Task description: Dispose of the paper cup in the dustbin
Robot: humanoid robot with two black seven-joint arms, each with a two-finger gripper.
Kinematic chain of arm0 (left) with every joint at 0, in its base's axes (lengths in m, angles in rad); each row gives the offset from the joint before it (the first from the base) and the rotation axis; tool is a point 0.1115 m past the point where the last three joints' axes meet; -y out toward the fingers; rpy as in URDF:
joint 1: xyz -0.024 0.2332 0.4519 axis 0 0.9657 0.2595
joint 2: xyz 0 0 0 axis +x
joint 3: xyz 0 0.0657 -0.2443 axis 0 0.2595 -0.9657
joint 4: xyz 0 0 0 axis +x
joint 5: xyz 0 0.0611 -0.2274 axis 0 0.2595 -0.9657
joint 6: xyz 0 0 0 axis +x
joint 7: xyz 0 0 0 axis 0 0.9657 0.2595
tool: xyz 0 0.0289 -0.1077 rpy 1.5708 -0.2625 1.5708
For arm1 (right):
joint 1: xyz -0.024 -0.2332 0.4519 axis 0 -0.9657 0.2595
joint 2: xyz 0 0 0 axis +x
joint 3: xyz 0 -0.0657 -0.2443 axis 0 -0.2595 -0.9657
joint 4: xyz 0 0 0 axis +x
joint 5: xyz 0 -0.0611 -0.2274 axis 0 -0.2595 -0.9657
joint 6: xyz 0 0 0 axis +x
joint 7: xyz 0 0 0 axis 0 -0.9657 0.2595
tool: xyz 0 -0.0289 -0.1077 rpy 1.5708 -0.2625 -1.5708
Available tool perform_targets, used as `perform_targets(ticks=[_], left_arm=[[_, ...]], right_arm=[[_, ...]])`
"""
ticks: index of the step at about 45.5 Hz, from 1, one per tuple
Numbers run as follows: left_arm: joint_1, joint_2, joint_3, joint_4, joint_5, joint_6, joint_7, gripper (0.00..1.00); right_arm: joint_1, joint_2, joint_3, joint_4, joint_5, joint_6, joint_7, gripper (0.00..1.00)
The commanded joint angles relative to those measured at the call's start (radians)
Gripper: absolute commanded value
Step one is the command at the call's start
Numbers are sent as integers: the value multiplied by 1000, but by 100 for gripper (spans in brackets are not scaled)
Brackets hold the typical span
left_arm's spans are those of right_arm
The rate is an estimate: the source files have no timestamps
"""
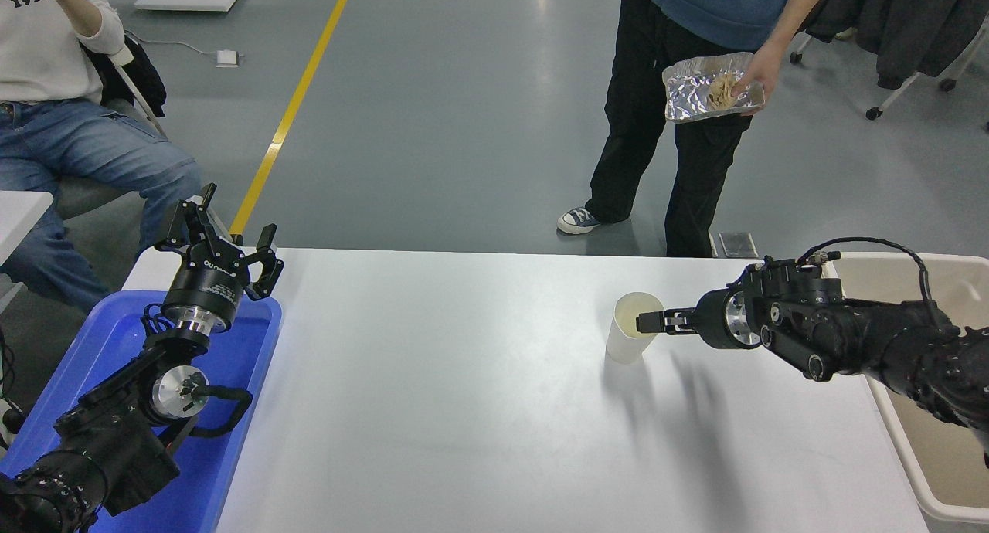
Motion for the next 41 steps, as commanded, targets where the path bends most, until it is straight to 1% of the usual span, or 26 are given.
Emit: perform_targets(ticks=[1,6,12,23,33,41], left_arm=[[-1,0,0,0,0,0,0,100],[1,0,0,0,0,0,0,100],[1,0,0,0,0,0,0,100],[1,2,0,0,0,0,0,100],[1,2,0,0,0,0,0,100],[1,2,0,0,0,0,0,100]], right_arm=[[-3,2,0,1,0,3,4,0],[8,2,0,13,2,12,10,0],[34,-8,-3,48,2,16,39,0],[131,-72,-40,185,6,26,47,0],[289,-204,-43,359,6,79,39,0],[468,-327,-87,490,5,139,36,0]])
